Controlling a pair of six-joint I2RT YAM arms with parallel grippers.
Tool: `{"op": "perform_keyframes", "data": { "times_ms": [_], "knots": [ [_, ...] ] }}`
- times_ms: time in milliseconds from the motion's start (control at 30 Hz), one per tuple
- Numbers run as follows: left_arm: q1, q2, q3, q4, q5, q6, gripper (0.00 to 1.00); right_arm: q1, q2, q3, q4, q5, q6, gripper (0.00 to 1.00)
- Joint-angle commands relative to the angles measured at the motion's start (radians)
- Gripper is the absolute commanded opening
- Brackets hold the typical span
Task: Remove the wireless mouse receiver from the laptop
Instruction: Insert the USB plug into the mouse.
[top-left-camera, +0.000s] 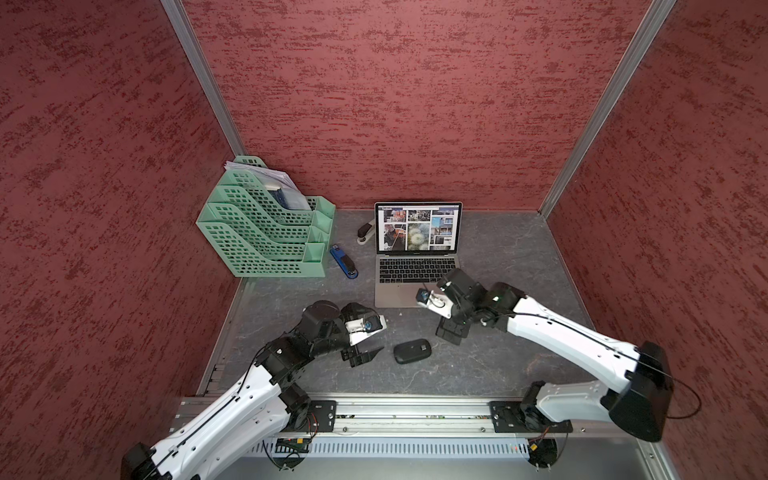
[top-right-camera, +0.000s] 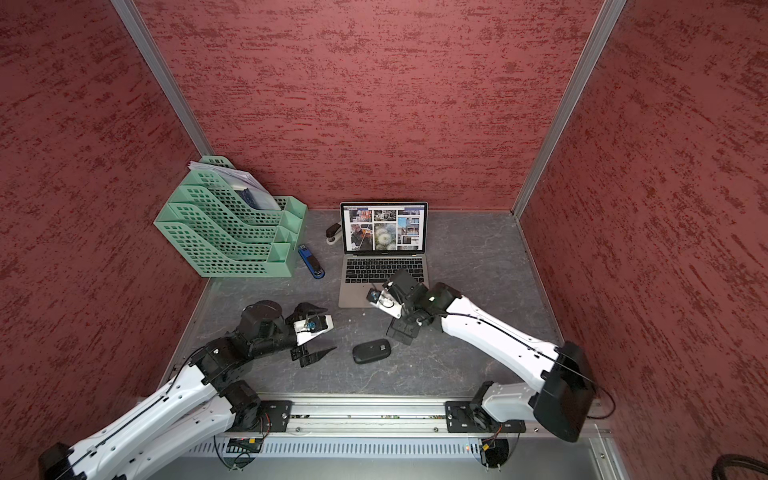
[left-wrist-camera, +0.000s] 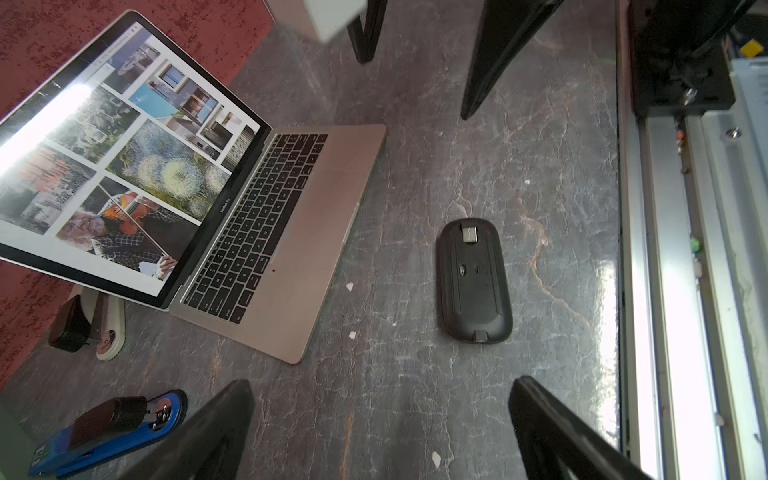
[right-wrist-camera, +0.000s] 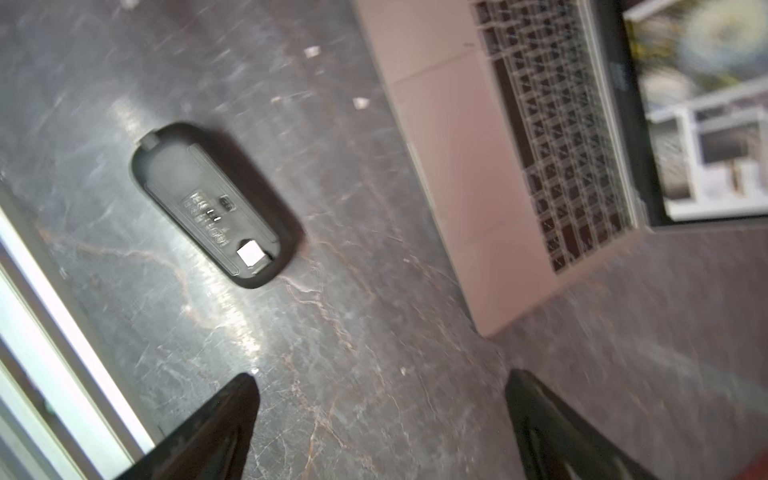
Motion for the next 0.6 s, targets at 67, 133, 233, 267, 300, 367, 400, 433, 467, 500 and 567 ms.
{"op": "perform_keyframes", "data": {
  "times_ms": [67, 133, 233, 267, 300, 367, 400, 433, 467, 500, 567],
  "knots": [
    [-0.016, 0.140, 0.180, 0.067, 0.046, -0.301, 1.00, -0.128, -0.036, 0.031, -0.009, -0.131, 0.245, 0.79],
    [-0.024, 0.236, 0.278, -0.002, 0.067, -0.378, 1.00, -0.128, -0.032, -0.002, 0.011, -0.134, 0.247, 0.69],
    [-0.047, 0.359, 0.365, -0.074, 0.068, -0.459, 1.00, -0.128, -0.045, -0.043, 0.046, -0.114, 0.283, 0.62],
    [-0.067, 0.374, 0.353, -0.063, 0.055, -0.469, 0.97, -0.128, -0.055, -0.054, 0.056, -0.118, 0.293, 0.62],
    [-0.092, 0.374, 0.330, -0.037, 0.031, -0.473, 0.95, -0.128, -0.066, -0.064, 0.064, -0.118, 0.304, 0.62],
    [-0.155, 0.336, 0.247, 0.051, -0.028, -0.473, 0.92, -0.128, -0.090, -0.082, 0.074, -0.114, 0.308, 0.65],
    [-0.187, 0.314, 0.211, 0.089, -0.056, -0.473, 0.92, -0.128, -0.100, -0.088, 0.076, -0.105, 0.307, 0.66],
    [-0.222, 0.285, 0.164, 0.128, -0.087, -0.470, 0.93, -0.128, -0.109, -0.095, 0.072, -0.095, 0.303, 0.67],
    [-0.255, 0.257, 0.123, 0.160, -0.116, -0.463, 0.96, -0.128, -0.117, -0.099, 0.066, -0.087, 0.295, 0.68],
    [-0.283, 0.236, 0.089, 0.182, -0.140, -0.459, 0.99, -0.128, -0.124, -0.104, 0.061, -0.083, 0.291, 0.69],
    [-0.336, 0.194, 0.020, 0.226, -0.178, -0.435, 1.00, -0.128, -0.139, -0.118, 0.059, -0.080, 0.281, 0.70]
  ]
}}
